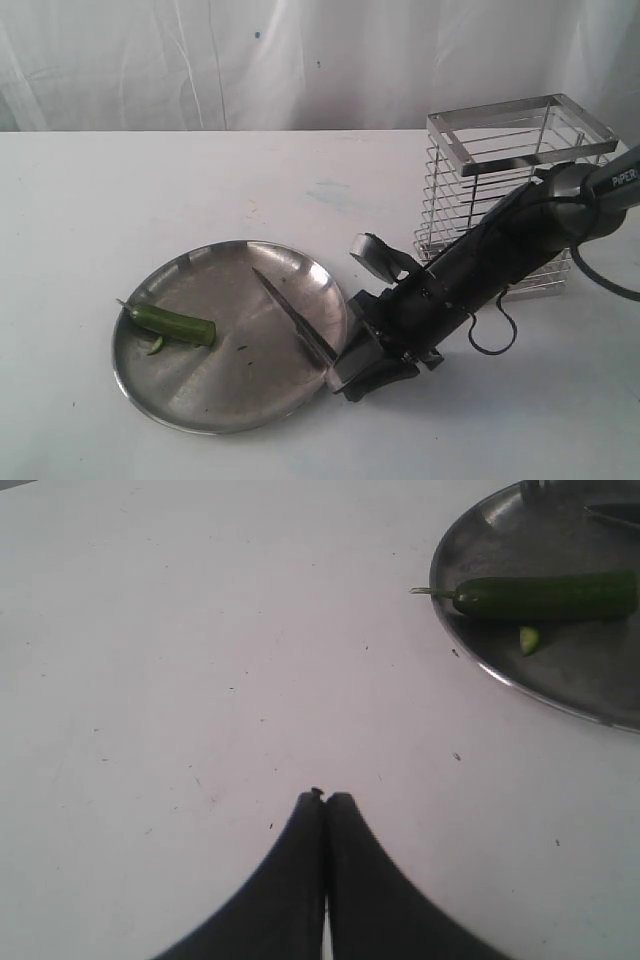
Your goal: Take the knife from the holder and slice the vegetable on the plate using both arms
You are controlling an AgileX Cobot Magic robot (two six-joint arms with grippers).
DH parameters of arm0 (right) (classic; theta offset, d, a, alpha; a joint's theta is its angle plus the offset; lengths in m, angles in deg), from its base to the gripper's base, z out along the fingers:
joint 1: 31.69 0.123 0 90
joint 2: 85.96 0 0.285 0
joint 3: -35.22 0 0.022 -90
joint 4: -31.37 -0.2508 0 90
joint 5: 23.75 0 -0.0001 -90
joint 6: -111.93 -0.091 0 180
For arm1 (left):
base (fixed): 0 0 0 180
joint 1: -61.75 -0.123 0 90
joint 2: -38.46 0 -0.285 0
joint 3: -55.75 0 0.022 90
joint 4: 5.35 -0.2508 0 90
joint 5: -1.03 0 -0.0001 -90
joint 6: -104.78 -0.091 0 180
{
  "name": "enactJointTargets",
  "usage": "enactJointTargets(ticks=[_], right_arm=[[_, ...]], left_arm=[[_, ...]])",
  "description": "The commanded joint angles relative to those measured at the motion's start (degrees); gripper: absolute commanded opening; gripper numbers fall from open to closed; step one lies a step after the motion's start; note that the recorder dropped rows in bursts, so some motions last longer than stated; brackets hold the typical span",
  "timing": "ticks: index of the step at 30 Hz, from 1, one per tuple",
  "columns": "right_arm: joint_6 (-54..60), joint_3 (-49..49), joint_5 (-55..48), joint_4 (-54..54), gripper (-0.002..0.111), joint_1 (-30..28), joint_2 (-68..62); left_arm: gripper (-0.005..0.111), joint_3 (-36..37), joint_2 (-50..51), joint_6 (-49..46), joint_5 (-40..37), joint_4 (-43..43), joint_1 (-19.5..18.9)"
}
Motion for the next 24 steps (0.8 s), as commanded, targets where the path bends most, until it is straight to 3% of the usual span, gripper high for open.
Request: enactJointTargets(ticks=[1,14,24], right_arm=[[0.56,-0.35,2.53,1.00,0.000,0.21,-1.62],[1.84,-0.35,-1.38,1.63,0.000,0.21,6.27],[1.73,-3.33,-1.12,-0.04,0.000,0.21,4.64]], left_arm=[[0.000,0.03,-0.21,0.03,0.05,0.29,0.27],[0.000,0.03,-0.21,0.03,0.05,0.29,0.27],[0.000,0.03,-0.21,0.03,0.05,0.29,0.27]])
